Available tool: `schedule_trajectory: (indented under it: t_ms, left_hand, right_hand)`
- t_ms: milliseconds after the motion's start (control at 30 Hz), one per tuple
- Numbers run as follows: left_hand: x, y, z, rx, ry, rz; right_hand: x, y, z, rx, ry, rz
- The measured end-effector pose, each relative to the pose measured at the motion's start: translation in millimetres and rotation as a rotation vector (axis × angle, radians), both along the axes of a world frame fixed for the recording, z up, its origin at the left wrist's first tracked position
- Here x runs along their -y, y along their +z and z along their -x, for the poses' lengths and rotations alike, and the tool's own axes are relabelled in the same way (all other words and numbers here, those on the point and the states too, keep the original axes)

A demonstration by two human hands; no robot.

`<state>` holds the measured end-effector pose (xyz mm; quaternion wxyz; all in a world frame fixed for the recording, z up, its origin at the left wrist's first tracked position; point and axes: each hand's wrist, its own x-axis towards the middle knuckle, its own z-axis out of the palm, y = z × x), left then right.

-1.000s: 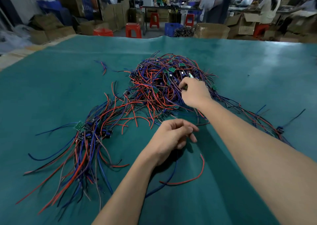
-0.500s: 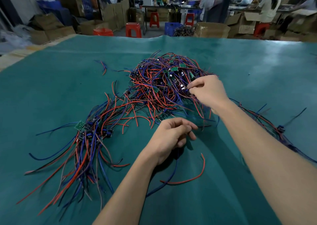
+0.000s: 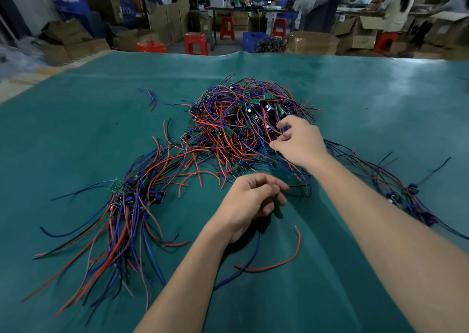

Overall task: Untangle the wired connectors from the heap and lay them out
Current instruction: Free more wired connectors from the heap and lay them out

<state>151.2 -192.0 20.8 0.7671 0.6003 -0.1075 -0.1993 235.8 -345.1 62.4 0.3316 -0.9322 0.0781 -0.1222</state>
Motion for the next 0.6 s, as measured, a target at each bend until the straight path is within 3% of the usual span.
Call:
schedule_trajectory:
  t_ms: [200,500,600]
  left_hand:
    - [0,-1,-1,0.005,-0.004,0.002]
    - [-1,0,0,-0.007,-0.002,-0.009]
    - [-1,0,0,-0.006,0.0,-0.008]
  right_hand:
    - [-16,-5,-8,-0.104,-0.06,0.291]
    - [4,6,7,-0.03,-0.062,0.195]
    - [22,19,28,-0.013,-0.1,-0.004]
